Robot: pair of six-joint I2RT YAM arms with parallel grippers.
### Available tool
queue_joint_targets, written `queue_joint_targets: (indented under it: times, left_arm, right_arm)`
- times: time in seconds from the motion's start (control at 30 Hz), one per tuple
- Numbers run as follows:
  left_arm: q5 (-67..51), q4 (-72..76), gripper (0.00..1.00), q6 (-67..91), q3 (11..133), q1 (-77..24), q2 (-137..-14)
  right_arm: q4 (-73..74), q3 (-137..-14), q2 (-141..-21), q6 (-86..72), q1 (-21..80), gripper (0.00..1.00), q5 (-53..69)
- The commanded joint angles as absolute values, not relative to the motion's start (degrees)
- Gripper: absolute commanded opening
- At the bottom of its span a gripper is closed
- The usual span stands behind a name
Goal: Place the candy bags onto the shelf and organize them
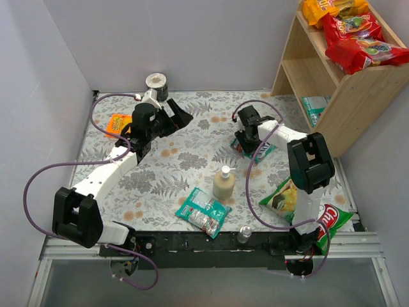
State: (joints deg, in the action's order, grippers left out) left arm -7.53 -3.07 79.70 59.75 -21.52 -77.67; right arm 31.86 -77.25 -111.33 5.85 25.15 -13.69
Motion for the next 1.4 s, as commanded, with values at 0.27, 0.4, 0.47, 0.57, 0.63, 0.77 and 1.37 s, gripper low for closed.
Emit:
queue_joint_targets:
  times: [0.27, 0.4, 0.47, 0.57, 0.63, 0.77, 1.37]
  left_arm:
    - [-7.65, -3.52, 0.98, 79.19, 62.23, -22.24, -78.40]
    - [-8.26, -2.55, 0.98, 79.80, 61.44, -22.15, -78.57]
    - [-8.96, -2.11, 0.98, 80.07, 61.09, -22.15, -79.10]
    - [-9.49, -2.02, 0.98, 80.51, 60.56, -22.15, -79.80]
    - [-9.84, -2.28, 0.98, 80.86, 60.56, -22.15, -81.20]
    - [-11.68, -3.16, 0.98, 81.47, 61.26, -22.15, -84.98]
    - [-13.18, -8.00, 0.86, 80.86, 67.85, -23.29, -104.15]
  right_arm:
    - [22.41, -86.75, -107.25, -0.95, 24.70, 0.50, -15.72]
    - [24.43, -87.71, -105.82, -7.45, 18.74, 0.50, -15.14]
    - [26.70, -89.29, -107.83, -10.28, 14.60, 0.46, -14.59]
    - [27.60, -92.10, -111.61, -7.66, 12.48, 0.41, -12.48]
    - [27.25, -93.77, -115.03, -5.81, 12.39, 0.36, -12.66]
    - [23.57, -96.23, -120.13, -3.78, 12.57, 0.31, -12.57]
    - [24.70, -79.91, -114.62, -8.61, 14.41, 0.25, -10.73]
